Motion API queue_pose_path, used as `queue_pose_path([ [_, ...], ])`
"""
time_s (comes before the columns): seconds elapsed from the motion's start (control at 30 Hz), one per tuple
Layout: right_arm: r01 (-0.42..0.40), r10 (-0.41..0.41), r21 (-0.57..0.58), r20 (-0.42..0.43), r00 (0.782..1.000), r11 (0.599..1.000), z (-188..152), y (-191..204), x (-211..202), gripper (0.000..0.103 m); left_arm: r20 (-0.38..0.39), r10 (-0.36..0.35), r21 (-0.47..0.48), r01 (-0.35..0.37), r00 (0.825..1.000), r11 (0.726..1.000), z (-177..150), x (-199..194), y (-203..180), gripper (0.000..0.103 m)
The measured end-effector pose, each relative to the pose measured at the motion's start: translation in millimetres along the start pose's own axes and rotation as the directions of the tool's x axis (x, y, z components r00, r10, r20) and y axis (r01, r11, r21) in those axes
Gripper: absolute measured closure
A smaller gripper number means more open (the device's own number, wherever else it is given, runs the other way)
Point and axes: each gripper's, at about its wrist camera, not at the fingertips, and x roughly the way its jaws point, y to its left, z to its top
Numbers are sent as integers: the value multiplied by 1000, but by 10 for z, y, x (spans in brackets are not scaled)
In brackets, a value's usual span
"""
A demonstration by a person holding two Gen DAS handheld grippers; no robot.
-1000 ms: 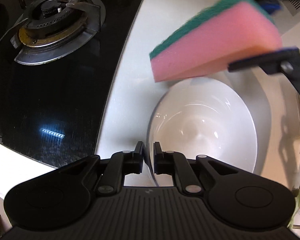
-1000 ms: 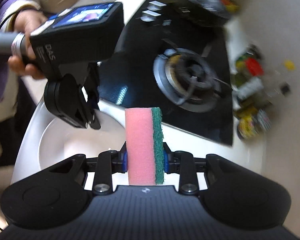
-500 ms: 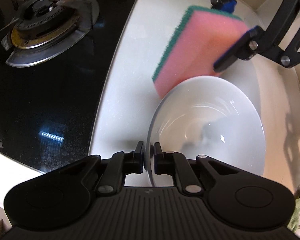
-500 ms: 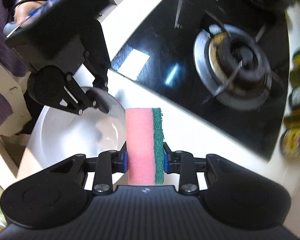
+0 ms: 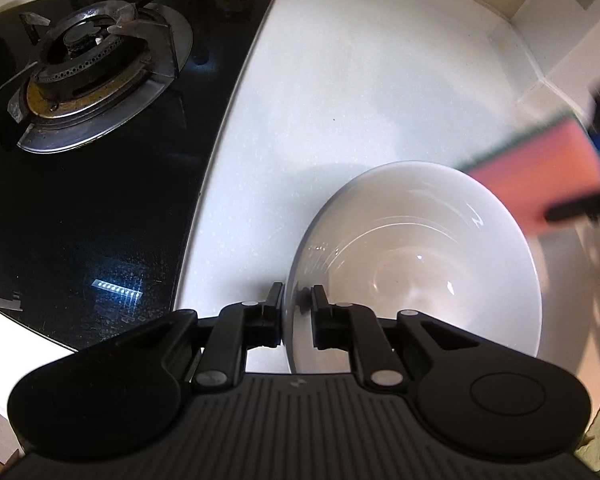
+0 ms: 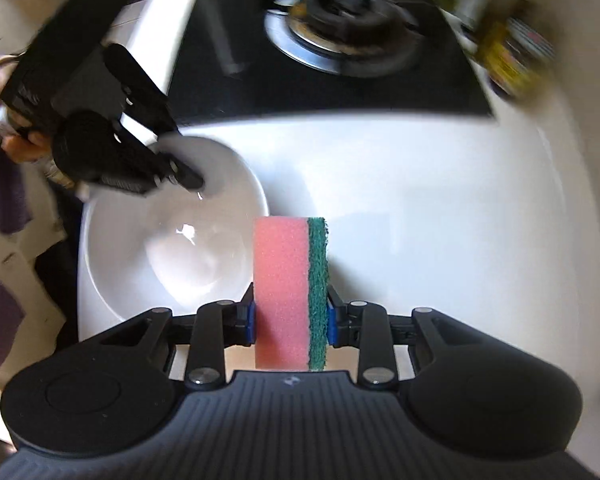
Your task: Clean bowl
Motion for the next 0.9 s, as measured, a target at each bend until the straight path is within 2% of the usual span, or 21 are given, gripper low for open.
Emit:
queue_pose_path([
  [0.13,68,-79,201,47,996,977,-298,237,-87,76,6,10,4,-10,1000,1000,26,19,-21,89],
  [0.23,140,-167,341,52,985,930,-470,528,-143,76,13,19,-3,-19,1000,1000,24,36,-24,88],
  [0.27,166,-208,420,56,976,892,-529,664,-170,76,16,23,-5,-22,1000,1000,16,30,-25,88],
  [0.4,185,-290,612,76,954,769,-656,1005,-204,76,20,42,-8,-42,999,999,-26,19,-63,87],
  [0.43,185,-303,635,82,949,750,-692,1061,-209,76,17,42,-6,-42,999,999,-42,17,-79,86],
  [0.5,152,-326,719,108,939,678,-808,1193,-237,76,6,40,5,-40,999,999,-98,-10,-156,86],
  [0.53,149,-330,730,110,937,667,-837,1218,-228,76,3,40,12,-40,999,999,-124,-8,-201,87],
  [0.6,121,-347,785,125,929,608,-990,1240,-250,76,0,38,35,-38,999,999,-189,-14,-331,87],
  [0.7,132,-385,817,116,916,561,-1121,1158,-255,76,-28,8,62,-6,1000,998,-245,12,-536,89],
  [0.8,195,-431,815,73,899,546,-1182,1007,-271,76,-68,-33,83,39,997,996,-259,48,-724,87],
  [0.9,241,-449,796,43,893,555,-1228,855,-263,76,-101,-64,95,73,993,993,-256,66,-807,85],
])
